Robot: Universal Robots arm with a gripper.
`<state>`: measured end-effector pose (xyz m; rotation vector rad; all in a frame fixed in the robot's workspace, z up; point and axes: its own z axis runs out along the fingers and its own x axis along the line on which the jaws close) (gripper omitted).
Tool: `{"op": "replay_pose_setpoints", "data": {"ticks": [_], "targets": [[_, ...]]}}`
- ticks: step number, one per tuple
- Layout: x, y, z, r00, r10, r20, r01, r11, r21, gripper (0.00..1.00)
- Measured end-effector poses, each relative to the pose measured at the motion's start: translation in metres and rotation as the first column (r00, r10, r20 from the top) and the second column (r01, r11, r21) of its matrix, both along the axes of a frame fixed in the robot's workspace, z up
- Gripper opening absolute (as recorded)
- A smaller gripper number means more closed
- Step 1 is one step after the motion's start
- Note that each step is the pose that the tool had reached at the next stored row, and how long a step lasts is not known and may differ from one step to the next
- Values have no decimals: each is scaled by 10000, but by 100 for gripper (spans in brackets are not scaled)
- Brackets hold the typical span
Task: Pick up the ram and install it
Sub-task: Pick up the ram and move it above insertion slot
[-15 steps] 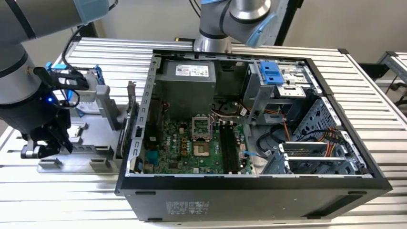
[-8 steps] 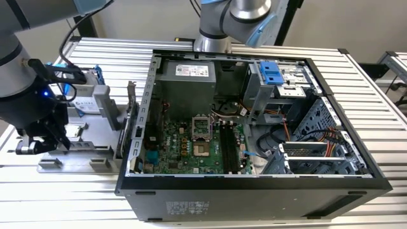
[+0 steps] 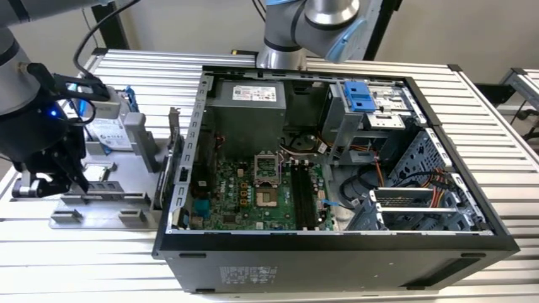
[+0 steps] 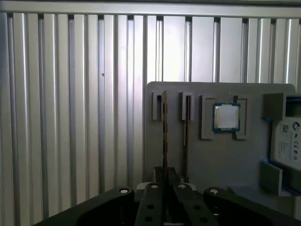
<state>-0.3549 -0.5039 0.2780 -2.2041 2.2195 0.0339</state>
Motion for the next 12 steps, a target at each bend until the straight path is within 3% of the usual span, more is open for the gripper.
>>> {"op": "replay_pose_setpoints", "data": {"ticks": [12], "targets": [[0,0,230,10000,0,-2,0,10000,0,0]]}}
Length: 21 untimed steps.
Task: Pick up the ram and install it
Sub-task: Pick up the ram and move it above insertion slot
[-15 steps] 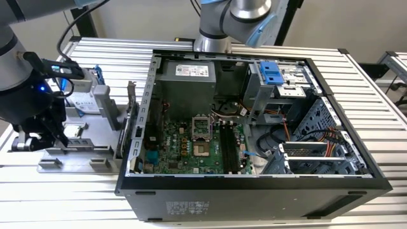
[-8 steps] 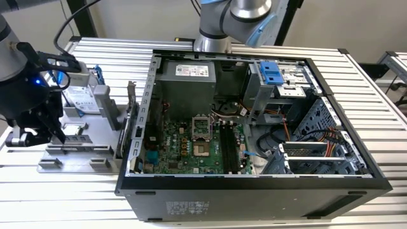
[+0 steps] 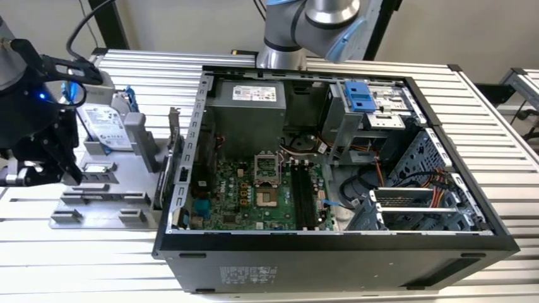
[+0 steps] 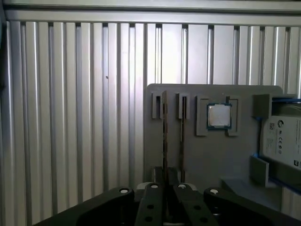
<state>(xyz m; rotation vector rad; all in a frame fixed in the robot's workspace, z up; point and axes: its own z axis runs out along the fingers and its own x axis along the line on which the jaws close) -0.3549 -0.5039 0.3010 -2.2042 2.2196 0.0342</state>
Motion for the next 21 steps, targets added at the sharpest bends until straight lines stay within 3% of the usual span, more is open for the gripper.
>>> {"op": "replay_pose_setpoints", "data": {"ticks": [21], "targets": [[0,0,384,10000,0,-8,0,10000,-2,0]]}}
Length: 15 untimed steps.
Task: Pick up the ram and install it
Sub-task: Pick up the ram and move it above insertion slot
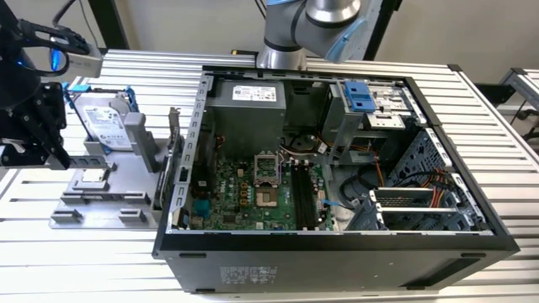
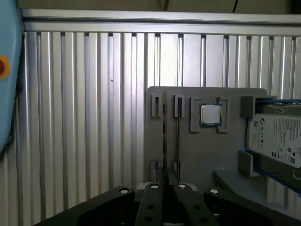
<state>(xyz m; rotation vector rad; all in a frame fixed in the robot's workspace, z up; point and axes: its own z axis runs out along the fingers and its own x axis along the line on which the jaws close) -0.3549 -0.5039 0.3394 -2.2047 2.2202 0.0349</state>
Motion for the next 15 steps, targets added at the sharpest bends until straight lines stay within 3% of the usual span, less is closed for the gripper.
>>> {"op": "replay_pose_setpoints", "data": {"ticks": [15], "targets": [[0,0,276,10000,0,-20,0,10000,-6,0]]}}
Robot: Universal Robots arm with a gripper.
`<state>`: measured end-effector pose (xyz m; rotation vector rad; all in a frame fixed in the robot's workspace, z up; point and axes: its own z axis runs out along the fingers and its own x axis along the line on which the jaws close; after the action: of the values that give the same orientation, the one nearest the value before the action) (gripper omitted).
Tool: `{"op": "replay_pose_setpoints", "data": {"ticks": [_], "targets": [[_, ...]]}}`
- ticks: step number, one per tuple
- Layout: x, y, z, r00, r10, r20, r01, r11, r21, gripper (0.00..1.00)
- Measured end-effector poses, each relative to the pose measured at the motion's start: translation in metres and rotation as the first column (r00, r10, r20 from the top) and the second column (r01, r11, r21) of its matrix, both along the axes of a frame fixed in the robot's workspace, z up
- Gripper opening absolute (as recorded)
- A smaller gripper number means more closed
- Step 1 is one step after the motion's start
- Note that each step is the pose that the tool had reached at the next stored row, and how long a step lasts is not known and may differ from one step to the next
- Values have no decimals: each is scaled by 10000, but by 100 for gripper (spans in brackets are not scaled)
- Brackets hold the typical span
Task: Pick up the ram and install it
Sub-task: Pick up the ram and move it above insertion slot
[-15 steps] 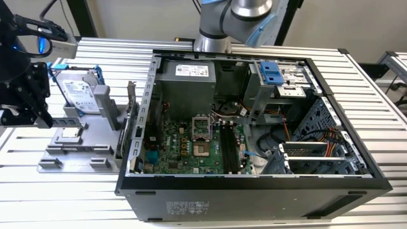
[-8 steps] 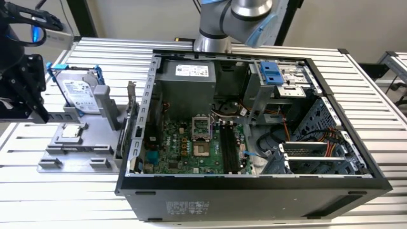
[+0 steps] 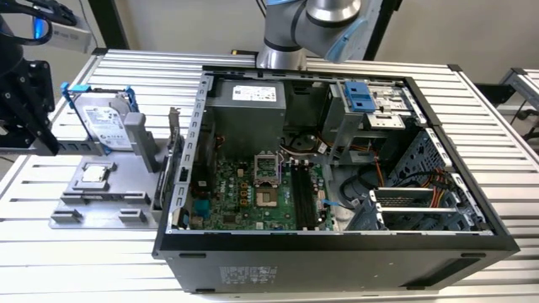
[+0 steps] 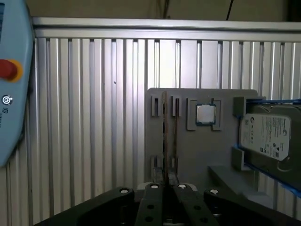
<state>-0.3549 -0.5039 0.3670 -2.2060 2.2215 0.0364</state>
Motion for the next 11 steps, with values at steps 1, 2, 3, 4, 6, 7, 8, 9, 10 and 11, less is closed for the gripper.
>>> {"op": "replay_pose_setpoints", "data": {"ticks": [1,2,3,4,6,7,8,9,10,11], "targets": [[0,0,19,10000,0,-2,0,10000,0,0],[0,0,35,10000,0,-3,0,10000,0,0],[0,0,52,10000,0,-6,0,10000,-1,0],[0,0,70,10000,0,-9,0,10000,-1,0],[0,0,100,10000,0,-11,0,10000,-1,0],[0,0,113,10000,0,-11,0,10000,0,0],[0,0,119,10000,0,-11,0,10000,1,0],[0,0,121,10000,0,-12,0,10000,1,0],[0,0,121,10000,0,-11,0,10000,2,0],[0,0,122,10000,0,-12,0,10000,2,0]]}}
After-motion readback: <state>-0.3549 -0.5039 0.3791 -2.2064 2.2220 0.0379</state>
